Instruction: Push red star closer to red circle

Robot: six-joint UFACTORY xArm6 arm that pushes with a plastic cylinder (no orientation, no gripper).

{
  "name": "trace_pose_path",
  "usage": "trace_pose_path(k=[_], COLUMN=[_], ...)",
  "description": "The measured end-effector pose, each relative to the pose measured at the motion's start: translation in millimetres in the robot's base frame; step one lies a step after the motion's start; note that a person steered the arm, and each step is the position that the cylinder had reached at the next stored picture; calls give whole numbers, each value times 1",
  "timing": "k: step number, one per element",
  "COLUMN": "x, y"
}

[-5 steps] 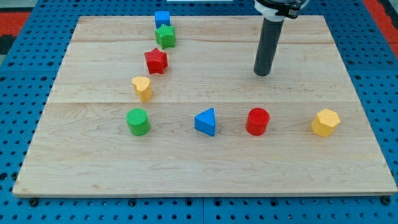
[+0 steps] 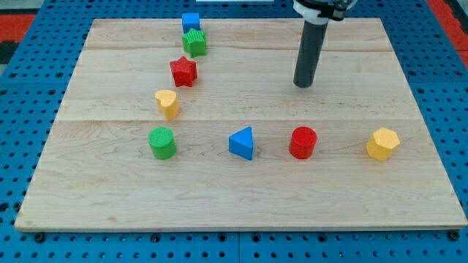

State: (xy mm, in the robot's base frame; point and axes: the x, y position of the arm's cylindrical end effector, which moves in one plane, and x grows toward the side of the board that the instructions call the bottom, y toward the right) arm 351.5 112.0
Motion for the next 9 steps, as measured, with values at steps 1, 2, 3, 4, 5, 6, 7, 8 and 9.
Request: trace_pose_path(k=[1, 2, 3, 4, 5, 6, 7, 8, 9], x=[-57, -106, -143, -158, -159, -159, -159, -152, -115], y=[3, -6, -43, -68, -94, -126, -181, -215, -227])
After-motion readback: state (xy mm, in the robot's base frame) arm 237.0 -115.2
